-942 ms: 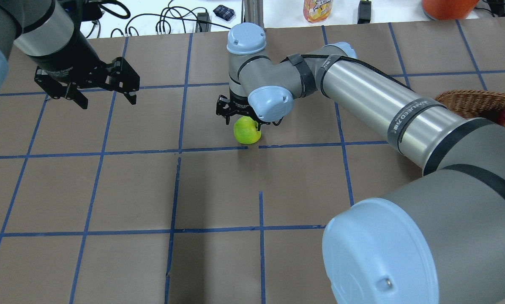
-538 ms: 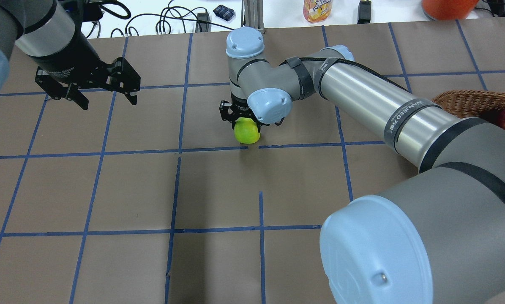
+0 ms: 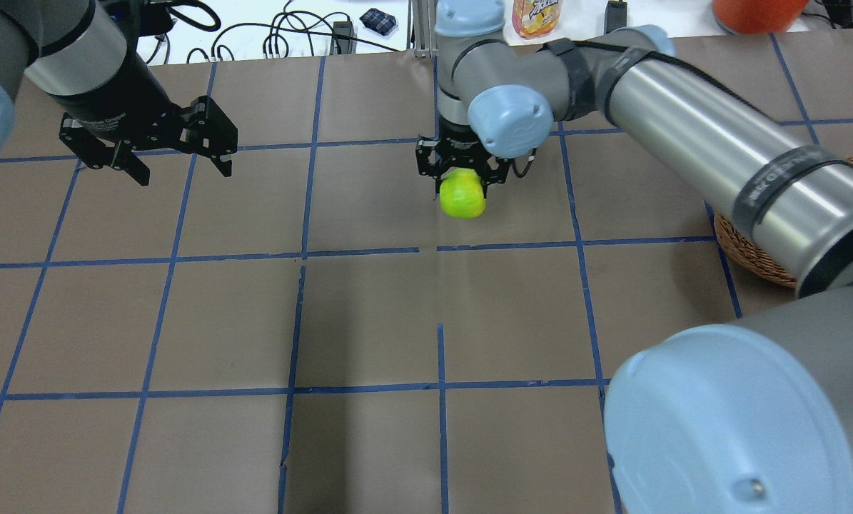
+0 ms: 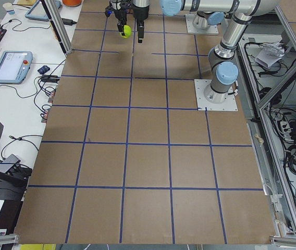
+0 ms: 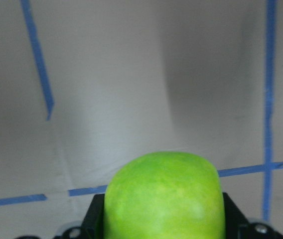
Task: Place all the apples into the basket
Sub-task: 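Carry the green apple with the right gripper over the basket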
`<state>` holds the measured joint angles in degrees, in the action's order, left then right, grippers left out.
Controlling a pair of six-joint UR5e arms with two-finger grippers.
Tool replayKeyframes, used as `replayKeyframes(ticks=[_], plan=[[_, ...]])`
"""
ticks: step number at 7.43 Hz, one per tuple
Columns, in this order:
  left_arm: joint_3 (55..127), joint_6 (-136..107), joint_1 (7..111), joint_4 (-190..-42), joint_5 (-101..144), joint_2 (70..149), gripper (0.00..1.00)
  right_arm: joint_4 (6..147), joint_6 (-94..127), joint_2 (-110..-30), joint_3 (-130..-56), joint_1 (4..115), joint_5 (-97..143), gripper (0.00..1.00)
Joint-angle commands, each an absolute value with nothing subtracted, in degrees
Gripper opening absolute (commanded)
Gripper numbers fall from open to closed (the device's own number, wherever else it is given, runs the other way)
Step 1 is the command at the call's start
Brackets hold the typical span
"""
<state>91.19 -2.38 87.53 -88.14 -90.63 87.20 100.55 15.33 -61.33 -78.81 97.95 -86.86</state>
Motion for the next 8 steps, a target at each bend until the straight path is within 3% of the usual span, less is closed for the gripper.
replayKeyframes(ticks=[1,4,7,8], plan=[[91.1,-2.5,87.5,-88.1,-90.6,87.2,1.00,97.6,-1.1,-67.5,-83.1,86.7,-89.9,0.41],[91.1,-2.5,87.6,-88.1,-90.7,87.2,1.00,105.0,-28.4,-72.0,-92.9,67.8,-91.5,0.40],[91.1,-2.4,87.6,-88.2,-91.6,86.8,1.00,121.7,-50.4,-68.2,-97.7,55.1,-88.2,0.39],[91.1,-2.5,87.6,-88.2,-90.8,86.3,1.00,124.9,-51.6,-66.6,-98.8,54.0,-87.8,0.50]])
